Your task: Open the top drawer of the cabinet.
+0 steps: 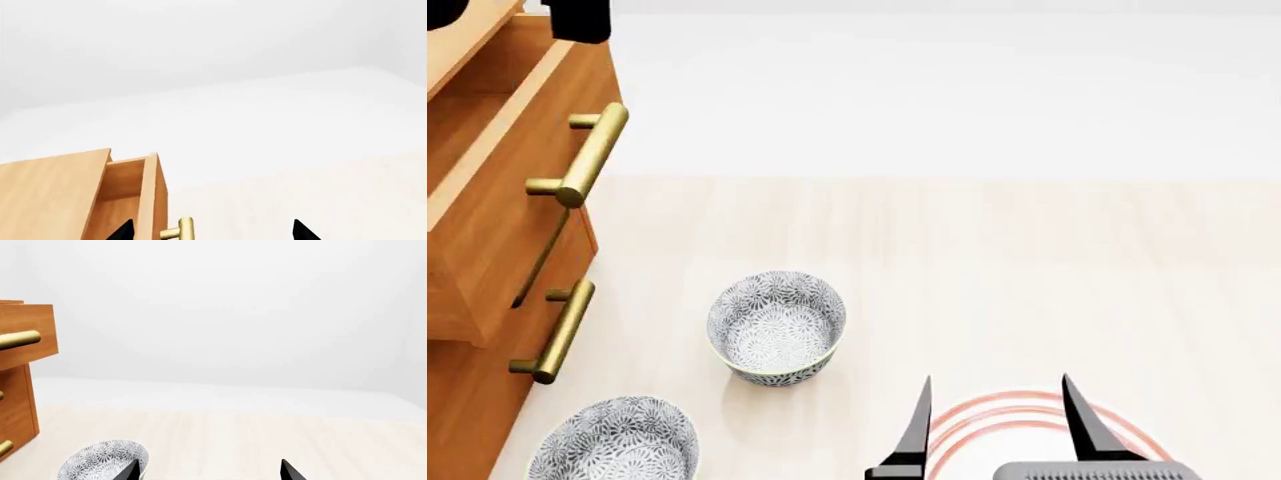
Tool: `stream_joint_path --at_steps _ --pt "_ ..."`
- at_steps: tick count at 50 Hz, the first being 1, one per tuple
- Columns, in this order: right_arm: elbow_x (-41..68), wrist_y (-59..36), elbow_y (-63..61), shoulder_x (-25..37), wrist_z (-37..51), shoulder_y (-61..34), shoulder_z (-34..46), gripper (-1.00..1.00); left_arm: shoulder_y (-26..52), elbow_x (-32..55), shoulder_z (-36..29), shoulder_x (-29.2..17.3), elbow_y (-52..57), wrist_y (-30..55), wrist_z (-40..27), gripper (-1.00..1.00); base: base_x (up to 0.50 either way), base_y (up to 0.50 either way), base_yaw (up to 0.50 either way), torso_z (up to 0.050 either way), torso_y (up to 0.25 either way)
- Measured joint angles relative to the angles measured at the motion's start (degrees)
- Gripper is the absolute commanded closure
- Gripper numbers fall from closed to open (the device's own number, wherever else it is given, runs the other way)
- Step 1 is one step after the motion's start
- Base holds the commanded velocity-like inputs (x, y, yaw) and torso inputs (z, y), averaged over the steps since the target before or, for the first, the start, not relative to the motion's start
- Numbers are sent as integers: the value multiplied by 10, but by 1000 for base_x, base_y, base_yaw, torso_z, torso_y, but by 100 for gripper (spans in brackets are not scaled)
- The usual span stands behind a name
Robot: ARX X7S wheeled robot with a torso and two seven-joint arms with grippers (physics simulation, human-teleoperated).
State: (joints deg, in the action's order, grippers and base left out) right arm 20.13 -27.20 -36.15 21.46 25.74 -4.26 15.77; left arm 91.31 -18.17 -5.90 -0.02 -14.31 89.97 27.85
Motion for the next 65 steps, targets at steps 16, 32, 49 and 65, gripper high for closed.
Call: stream_joint_path --at_steps 16,32,49,65 --pt "-3 6 1 3 3 5 4 -100 -35 48 51 -3 0 -5 -99 -100 0 0 0 0 0" --pt "-5 16 7 4 3 10 8 -100 -74 79 74 -12 -39 -49 -152 -100 0 0 0 0 0" --pt "-6 21 9 6 4 12 12 -100 -127 102 87 -26 -91 -108 -178 -100 0 0 0 0 0" --pt "-3 17 7 8 7 8 14 -100 -151 117 90 -32 -124 -142 -190 -100 0 0 0 0 0"
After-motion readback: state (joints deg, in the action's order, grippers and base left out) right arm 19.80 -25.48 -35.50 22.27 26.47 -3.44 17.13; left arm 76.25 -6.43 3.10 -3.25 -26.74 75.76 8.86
